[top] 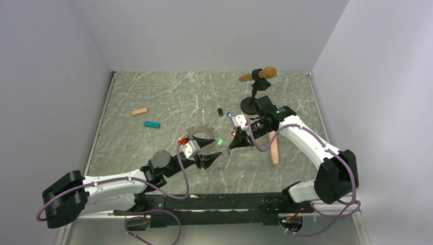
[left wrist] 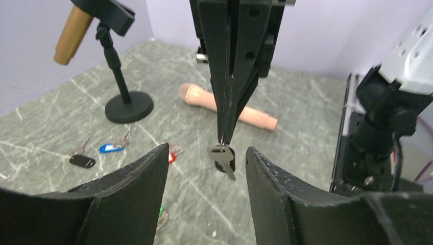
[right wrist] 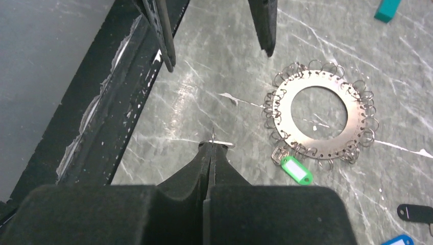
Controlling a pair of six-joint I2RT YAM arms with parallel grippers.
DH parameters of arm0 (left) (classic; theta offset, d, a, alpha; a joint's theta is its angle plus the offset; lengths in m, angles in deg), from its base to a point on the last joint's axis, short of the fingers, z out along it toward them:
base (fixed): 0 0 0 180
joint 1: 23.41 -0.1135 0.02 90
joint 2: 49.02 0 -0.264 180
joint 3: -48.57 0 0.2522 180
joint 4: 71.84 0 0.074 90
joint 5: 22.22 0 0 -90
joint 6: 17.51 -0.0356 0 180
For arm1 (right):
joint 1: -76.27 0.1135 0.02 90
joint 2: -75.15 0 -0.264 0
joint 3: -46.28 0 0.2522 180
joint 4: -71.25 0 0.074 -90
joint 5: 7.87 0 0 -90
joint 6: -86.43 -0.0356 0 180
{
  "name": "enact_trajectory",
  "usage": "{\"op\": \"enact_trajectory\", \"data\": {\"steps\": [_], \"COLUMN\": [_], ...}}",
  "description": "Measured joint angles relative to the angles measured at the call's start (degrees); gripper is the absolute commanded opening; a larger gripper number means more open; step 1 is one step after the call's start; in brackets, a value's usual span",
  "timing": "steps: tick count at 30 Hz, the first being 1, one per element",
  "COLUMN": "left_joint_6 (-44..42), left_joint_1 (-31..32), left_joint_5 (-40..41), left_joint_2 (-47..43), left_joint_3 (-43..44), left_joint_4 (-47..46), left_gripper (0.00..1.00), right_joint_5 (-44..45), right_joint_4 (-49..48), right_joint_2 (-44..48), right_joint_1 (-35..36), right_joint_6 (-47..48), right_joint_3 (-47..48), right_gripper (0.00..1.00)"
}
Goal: Put the keys on the keyring
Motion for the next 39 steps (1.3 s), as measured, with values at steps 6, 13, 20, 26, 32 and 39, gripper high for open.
{"op": "enact_trajectory", "data": {"steps": [6,13,20,26,32,39], "left_joint_6": [-3.8,-4.4,-4.8,-4.8,-4.7,-4.6], "left_joint_1": [0.0,0.0,0.0,0.0,0.0,0.0], "left_joint_5": [-0.1,-0.8,-1.7,-2.6,-3.5,-4.0], "left_joint_2": [3.0,7.5,9.8,11.6,12.5,13.7], "left_joint_3": [4.3,7.2,9.1,9.8,10.3,10.4], "left_joint_4": [12.2,15.4,15.3,14.6,14.1,13.3], "left_gripper": [0.6,0.55,0.47,0.4,0.3,0.19], "right_joint_5": [2.7,3.5,3.5,3.5,3.5,3.5], "right_joint_4": [0.6,0.6,0.6,0.6,0.6,0.7], "right_joint_2": [-0.5,-0.7,-0.9,-0.9,-1.1,-1.4], "right_joint_1": [0.2,0.3,0.5,0.6,0.8,0.9], "right_joint_6": [-0.1,-0.1,0.0,0.0,0.0,0.0], "right_joint_3": [0.2,0.2,0.2,0.2,0.2,0.2], "right_gripper": [0.0,0.0,0.0,0.0,0.0,0.0]}}
